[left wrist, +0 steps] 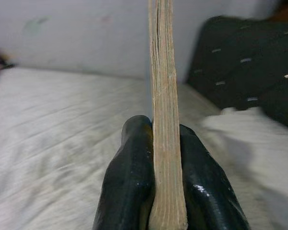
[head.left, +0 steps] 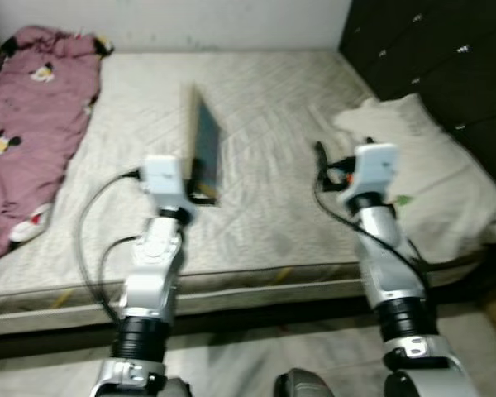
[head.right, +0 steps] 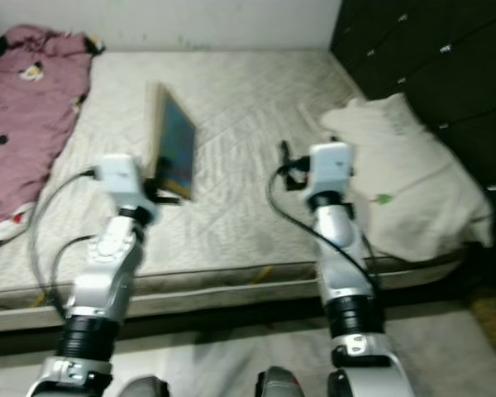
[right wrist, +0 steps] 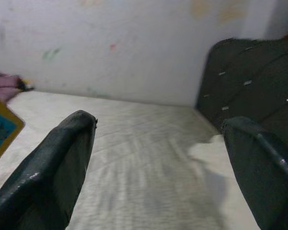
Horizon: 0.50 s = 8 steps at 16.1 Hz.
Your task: Clean up the room
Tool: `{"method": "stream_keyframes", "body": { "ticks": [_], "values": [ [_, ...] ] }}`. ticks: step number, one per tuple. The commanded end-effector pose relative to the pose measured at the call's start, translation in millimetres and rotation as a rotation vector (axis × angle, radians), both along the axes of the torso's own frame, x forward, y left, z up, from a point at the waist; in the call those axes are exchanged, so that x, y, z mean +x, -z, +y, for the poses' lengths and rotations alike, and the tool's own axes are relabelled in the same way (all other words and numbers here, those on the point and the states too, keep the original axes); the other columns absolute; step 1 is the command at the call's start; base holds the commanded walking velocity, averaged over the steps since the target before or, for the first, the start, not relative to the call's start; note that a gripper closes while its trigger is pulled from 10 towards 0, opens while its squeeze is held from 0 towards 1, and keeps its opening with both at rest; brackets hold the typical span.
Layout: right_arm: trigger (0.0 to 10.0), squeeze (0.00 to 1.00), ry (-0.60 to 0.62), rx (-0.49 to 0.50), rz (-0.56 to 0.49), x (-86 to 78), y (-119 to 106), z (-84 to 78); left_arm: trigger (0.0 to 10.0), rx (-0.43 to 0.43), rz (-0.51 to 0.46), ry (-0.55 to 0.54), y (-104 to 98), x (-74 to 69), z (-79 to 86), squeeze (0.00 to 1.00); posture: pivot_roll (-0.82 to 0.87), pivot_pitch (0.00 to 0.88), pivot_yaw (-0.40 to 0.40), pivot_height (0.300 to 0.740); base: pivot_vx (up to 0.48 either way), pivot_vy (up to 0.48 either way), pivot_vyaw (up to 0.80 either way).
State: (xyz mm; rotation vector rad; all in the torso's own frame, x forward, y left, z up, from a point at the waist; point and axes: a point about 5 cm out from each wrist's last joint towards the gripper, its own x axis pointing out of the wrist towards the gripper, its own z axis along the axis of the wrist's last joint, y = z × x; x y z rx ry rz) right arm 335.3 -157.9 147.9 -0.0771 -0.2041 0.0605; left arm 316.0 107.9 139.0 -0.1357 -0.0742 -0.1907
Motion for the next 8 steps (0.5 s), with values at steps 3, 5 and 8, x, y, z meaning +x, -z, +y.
{"method": "stream_keyframes", "body": {
  "ticks": [3,5,8],
  "values": [
    [10.0,0.00,-0.024,0.005,-0.016,1.3,-3.8,7.3,10.0,-0.010,-0.089,-0.019,-16.5,0.9,9.6,0.00,-0.02,0.000,-0.028,0.740,0.000,0.000,0.00],
    [10.0,0.00,-0.024,0.004,-0.015,1.8,-3.9,7.8,10.0,-0.016,-0.094,-0.017,-17.6,1.0,9.8,0.00,-0.02,0.000,-0.031,0.740,0.120,0.000,0.00],
    [10.0,0.00,-0.027,0.004,-0.022,3.6,-5.7,8.6,10.0,-0.018,-0.102,-0.014,-18.4,2.0,12.5,0.00,-0.02,0.000,-0.031,0.740,0.335,0.000,0.00]
  ]
}}
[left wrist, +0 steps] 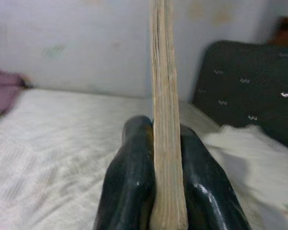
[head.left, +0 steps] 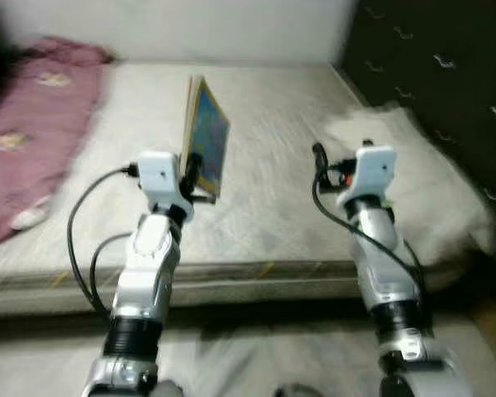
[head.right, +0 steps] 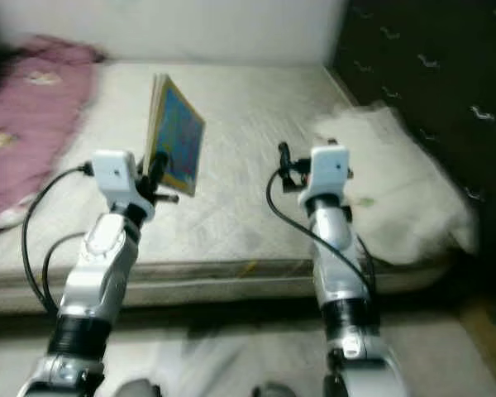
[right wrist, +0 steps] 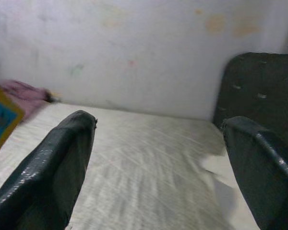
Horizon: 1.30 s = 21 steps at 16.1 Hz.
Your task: Clean up the room
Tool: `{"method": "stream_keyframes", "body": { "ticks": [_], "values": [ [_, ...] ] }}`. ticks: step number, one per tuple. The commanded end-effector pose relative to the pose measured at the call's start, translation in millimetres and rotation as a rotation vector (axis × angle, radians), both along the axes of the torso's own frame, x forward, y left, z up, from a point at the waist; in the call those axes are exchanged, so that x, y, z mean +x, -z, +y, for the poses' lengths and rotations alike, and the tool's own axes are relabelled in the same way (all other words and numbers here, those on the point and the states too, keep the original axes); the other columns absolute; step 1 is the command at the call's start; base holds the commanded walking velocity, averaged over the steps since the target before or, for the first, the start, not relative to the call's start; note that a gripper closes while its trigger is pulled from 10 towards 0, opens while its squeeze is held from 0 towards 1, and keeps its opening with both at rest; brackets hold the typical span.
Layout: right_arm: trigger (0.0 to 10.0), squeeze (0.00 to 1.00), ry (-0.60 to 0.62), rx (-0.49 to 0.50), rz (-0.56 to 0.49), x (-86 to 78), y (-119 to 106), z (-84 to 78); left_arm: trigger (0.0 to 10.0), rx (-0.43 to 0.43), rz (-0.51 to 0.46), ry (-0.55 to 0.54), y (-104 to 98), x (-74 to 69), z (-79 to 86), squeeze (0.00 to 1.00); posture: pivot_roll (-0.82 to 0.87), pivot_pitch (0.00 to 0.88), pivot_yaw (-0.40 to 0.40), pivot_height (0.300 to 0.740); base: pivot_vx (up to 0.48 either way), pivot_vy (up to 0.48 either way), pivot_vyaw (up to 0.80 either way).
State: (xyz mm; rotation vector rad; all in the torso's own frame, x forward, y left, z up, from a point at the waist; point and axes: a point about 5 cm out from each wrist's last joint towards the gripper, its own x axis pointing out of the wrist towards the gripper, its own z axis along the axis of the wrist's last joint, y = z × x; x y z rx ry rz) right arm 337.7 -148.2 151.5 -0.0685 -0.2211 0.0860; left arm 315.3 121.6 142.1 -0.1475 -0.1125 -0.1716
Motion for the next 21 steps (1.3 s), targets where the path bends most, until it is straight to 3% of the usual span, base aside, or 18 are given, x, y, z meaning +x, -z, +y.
{"method": "stream_keyframes", "body": {
  "ticks": [1,13,18,21],
  "values": [
    [10.0,0.00,0.002,-0.002,-0.008,2.2,-3.0,-1.3,10.0,-0.003,-0.066,0.007,-15.4,3.2,-1.3,0.00,-0.02,0.000,-0.030,0.740,0.368,0.000,0.00],
    [10.0,0.00,0.026,0.005,-0.018,5.2,-4.8,-6.5,10.0,0.003,-0.044,0.020,-12.8,5.5,-2.9,0.00,-0.02,0.000,-0.023,0.740,0.346,0.000,0.00],
    [10.0,0.00,0.035,0.014,-0.007,5.2,-1.1,-8.0,10.0,0.022,-0.018,-0.011,-10.0,7.9,-1.9,0.00,-0.02,0.000,-0.021,0.740,0.000,0.000,0.00],
    [10.0,0.00,0.034,0.018,-0.007,6.0,-1.4,-7.0,10.0,0.027,-0.026,0.001,-12.4,8.4,-3.2,0.00,-0.02,0.000,-0.019,0.740,0.000,0.000,-0.66]
  ]
}}
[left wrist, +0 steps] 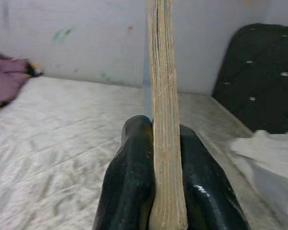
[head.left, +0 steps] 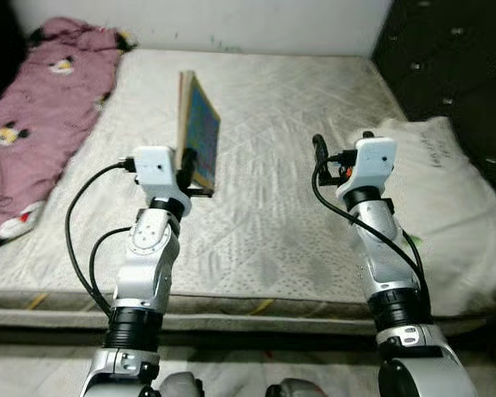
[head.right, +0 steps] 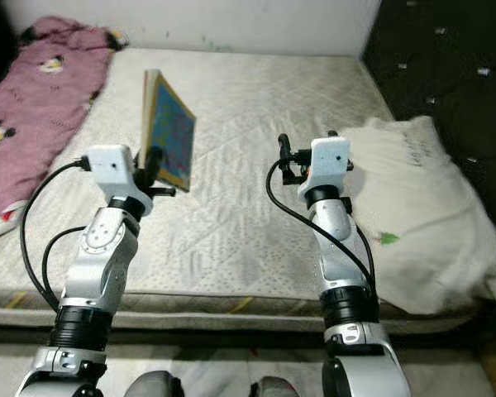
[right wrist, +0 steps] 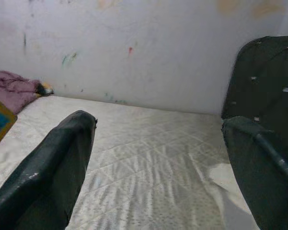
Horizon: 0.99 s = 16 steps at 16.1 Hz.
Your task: Clean up the room
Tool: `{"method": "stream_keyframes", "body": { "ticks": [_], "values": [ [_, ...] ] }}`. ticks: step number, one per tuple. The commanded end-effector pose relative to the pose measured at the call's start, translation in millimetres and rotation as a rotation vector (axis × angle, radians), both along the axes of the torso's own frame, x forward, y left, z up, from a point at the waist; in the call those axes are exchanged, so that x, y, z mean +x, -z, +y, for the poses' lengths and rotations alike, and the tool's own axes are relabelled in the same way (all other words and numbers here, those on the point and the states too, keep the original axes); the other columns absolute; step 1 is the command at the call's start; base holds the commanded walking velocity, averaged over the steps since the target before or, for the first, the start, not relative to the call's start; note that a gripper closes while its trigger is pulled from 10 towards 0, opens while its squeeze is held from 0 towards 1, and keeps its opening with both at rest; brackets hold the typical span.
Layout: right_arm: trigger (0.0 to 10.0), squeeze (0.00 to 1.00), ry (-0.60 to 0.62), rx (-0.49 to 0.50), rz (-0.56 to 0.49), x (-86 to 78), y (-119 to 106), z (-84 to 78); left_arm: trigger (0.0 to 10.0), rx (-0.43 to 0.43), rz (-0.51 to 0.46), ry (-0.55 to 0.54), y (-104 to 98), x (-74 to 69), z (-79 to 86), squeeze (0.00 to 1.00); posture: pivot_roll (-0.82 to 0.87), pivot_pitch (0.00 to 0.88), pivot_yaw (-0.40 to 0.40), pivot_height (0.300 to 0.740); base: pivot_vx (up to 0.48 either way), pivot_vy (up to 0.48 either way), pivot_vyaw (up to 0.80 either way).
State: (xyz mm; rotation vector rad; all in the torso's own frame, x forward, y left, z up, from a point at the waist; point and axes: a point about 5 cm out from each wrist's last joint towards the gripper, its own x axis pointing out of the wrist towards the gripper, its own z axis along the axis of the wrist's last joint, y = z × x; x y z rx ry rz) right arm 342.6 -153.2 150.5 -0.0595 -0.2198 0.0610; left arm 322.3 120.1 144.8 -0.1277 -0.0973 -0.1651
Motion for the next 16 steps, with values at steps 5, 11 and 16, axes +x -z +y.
{"method": "stream_keyframes", "body": {
  "ticks": [5,11,16],
  "values": [
    [10.0,0.00,-0.002,0.012,-0.005,-0.5,-0.2,3.4,10.0,0.007,-0.043,0.011,-10.7,1.6,-0.3,0.00,-0.01,0.000,-0.013,0.740,0.000,-0.358,0.00],
    [10.0,0.00,0.006,0.005,-0.004,1.0,-1.1,-1.4,10.0,-0.004,-0.041,0.014,-10.8,1.5,-1.8,0.00,-0.01,0.000,-0.017,0.740,0.000,-0.480,0.00],
    [10.0,0.00,0.004,-0.002,0.000,-1.4,1.4,-1.6,10.0,-0.009,-0.043,0.013,-9.8,0.4,-4.1,0.00,-0.02,0.000,-0.022,0.740,0.000,-0.433,0.00]
  ]
}}
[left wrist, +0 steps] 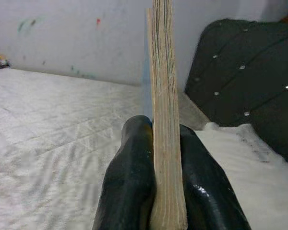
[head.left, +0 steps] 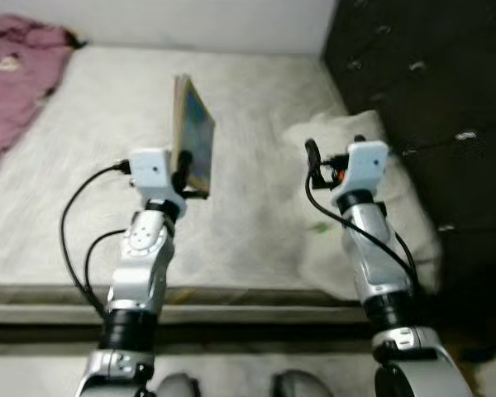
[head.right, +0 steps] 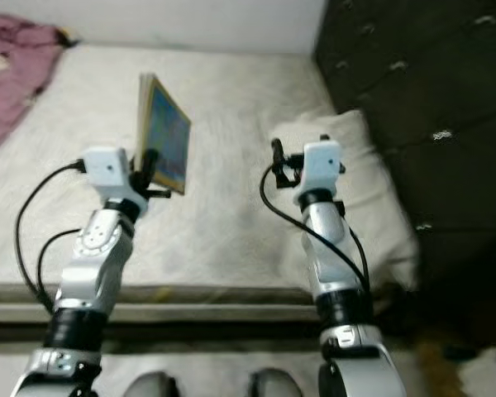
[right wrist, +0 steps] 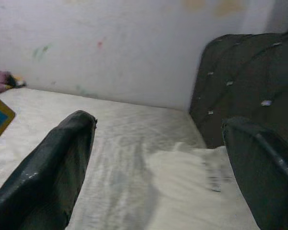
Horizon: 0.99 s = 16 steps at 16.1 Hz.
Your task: Clean up the room
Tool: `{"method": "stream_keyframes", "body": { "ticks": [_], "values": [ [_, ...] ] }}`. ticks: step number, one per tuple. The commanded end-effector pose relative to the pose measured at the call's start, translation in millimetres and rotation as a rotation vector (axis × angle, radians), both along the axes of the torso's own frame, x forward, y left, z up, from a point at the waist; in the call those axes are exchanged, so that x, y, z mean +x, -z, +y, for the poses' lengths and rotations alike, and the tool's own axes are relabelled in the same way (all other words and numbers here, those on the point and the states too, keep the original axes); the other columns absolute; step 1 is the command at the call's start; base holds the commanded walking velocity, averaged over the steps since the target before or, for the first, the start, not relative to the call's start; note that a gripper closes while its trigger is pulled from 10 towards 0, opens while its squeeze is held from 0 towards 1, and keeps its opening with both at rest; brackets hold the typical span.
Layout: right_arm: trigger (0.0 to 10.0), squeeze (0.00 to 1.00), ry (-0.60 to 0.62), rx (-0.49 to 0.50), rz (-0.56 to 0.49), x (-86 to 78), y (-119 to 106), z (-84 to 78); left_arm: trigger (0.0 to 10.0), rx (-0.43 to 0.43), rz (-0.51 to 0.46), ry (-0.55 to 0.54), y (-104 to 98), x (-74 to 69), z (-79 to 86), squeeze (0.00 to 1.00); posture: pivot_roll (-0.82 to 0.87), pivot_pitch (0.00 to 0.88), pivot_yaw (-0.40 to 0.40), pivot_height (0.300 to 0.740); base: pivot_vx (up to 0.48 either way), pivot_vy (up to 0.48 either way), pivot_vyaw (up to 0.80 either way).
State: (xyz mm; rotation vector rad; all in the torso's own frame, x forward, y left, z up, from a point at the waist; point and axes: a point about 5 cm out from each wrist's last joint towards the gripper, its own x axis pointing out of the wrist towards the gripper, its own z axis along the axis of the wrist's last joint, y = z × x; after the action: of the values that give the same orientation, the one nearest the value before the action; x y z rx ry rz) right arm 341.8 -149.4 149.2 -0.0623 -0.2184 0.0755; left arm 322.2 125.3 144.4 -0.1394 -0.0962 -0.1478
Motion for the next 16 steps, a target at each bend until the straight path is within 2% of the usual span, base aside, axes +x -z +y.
{"method": "stream_keyframes", "body": {
  "ticks": [1,16],
  "values": [
    [10.0,0.00,0.018,0.001,-0.002,-0.6,0.0,-5.5,10.0,-0.013,-0.046,0.029,-10.2,0.5,-9.1,0.00,-0.02,0.000,-0.022,0.740,0.000,0.000,0.00],
    [10.0,0.00,0.011,-0.003,0.000,-0.1,0.0,-5.7,10.0,-0.030,-0.079,0.061,-12.8,-2.3,-12.2,0.00,-0.02,0.000,-0.025,0.740,0.000,0.000,0.00]
  ]
}}
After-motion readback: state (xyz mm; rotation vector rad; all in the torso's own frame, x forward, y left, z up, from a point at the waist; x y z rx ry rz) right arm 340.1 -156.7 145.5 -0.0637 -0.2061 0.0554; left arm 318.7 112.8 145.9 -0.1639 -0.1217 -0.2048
